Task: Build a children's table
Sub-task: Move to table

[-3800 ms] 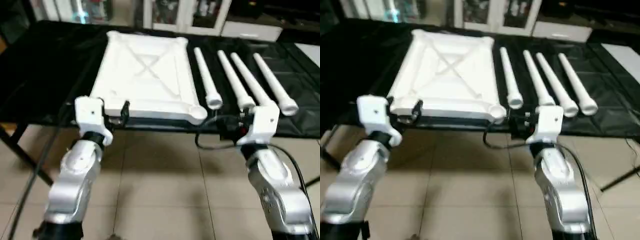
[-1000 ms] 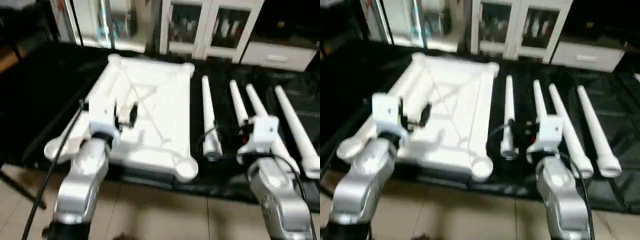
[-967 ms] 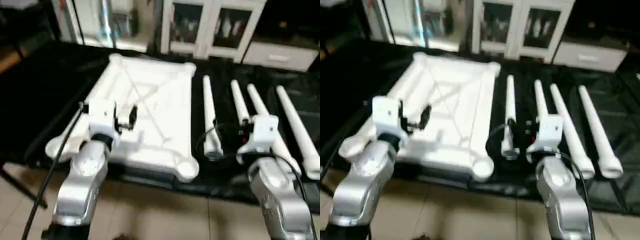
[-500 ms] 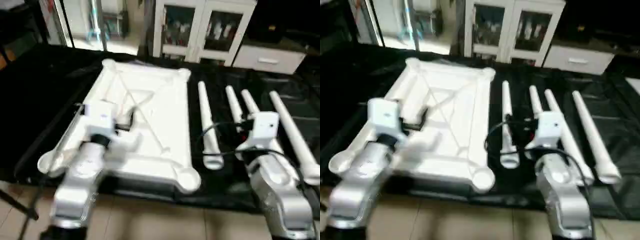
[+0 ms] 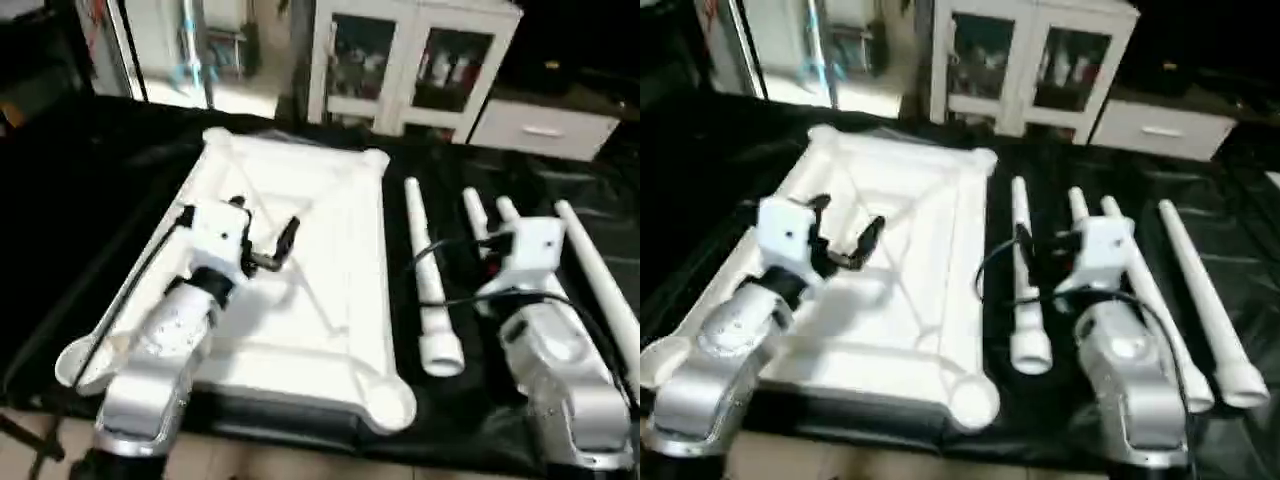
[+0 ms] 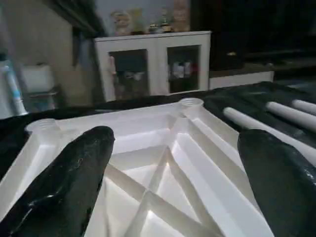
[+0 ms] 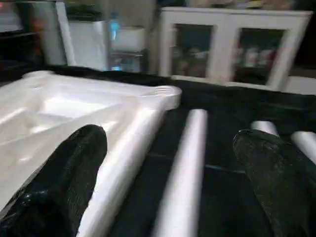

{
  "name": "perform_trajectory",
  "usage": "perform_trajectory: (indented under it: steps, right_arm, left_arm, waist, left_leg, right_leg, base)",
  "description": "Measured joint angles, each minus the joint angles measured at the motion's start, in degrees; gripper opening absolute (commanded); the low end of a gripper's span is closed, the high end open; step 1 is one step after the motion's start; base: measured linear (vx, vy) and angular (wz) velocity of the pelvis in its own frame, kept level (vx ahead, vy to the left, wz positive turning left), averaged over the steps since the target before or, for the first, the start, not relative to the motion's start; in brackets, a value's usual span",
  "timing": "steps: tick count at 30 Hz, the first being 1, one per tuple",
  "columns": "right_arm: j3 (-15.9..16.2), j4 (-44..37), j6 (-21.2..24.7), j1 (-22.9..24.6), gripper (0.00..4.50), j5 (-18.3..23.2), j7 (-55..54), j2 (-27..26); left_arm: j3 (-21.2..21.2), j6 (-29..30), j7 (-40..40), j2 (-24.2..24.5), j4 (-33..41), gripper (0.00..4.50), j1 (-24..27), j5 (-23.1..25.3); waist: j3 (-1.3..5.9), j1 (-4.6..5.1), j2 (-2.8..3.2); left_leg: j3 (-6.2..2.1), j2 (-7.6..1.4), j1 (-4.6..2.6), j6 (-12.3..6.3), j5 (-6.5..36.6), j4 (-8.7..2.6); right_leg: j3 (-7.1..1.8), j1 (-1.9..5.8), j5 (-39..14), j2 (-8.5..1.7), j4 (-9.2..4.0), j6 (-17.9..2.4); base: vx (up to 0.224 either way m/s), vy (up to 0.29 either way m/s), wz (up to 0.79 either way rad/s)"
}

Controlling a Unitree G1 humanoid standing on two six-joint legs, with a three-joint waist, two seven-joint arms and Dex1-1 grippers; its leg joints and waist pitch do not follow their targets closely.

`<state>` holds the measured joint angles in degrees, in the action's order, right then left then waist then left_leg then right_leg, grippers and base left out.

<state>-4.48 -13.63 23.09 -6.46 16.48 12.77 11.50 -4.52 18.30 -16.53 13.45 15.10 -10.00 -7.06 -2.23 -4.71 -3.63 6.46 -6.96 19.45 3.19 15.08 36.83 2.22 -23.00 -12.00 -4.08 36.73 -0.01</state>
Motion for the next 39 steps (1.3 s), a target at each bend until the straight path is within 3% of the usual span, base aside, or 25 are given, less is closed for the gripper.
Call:
perform_trajectory:
  steps: [5,11,19,29,31,39]
  right_arm:
    - [-0.81,-4.4,2.77,1.86,4.5,6.5,10.52,7.55]
    - [-1.99,-6.03,5.87,3.48,4.5,10.41,19.34,13.75]
    - [2.29,-11.58,12.87,7.84,4.5,16.48,32.42,23.9]
    - [2.77,-15.52,17.11,8.74,4.5,20.63,37.27,28.38]
    - [2.97,-15.62,17.59,8.79,4.5,21.04,37.78,29.08]
    - [3.1,-15.62,17.81,8.92,4.5,20.94,37.78,29.23]
  left_arm:
    - [-3.36,1.38,-11.09,5.31,-3.75,4.48,-4.28,-1.86]
    - [-9.37,3.28,-24.69,10.37,-5.19,4.48,-6.33,-4.67]
    - [-16.3,5.65,-40.98,20.59,-7.97,4.48,-8.23,-4.64]
    - [-18.51,4.16,-41.66,21.09,-16.08,4.31,-9.5,-0.09]
    - [-18.59,3.79,-42.18,21.18,-17.82,3.96,-10.43,0.05]
    - [-19.08,3.7,-43.29,21.15,-19.2,3.41,-11.18,0.96]
  waist:
    - [-0.32,-0.16,0.51]
    - [-0.8,1.42,1.16]
    - [-0.85,1.97,1.55]
    - [-0.86,1.86,1.55]
    - [-0.86,1.78,1.51]
    - [-0.86,1.66,1.58]
  left_leg:
    - [0.58,-0.21,0.4,-0.45,0.03,0.13]
    - [1.74,-0.94,-0.26,-0.39,-0.11,-0.08]
    - [1.8,-1.35,-0.37,0.2,-0.5,-0.62]
    - [2.01,-1.39,-0.33,0.12,-0.44,-0.62]
    - [2.02,-1.4,-0.34,0.12,-0.44,-0.62]
    - [2.05,-1.41,-0.33,0.12,-0.43,-0.64]
  right_leg:
    - [0.08,0.23,0.84,-0.28,-0.84,-0.08]
    - [0.04,0.88,0.86,-0.35,-0.94,0.12]
    - [0.27,0.77,0.88,-0.08,-0.88,-0.1]
    - [0.26,0.8,0.83,-0.15,-1.05,-0.15]
    - [0.26,0.81,0.83,-0.15,-1.05,-0.15]
    - [0.26,0.8,0.82,-0.16,-1.08,-0.14]
  base:
    - [-0.029,0.026,0.02]
    - [-0.034,0.003,0.0]
    - [0.0,0.0,0.0]
    - [0.0,0.0,0.0]
    - [0.0,0.0,0.0]
    - [0.0,0.0,0.0]
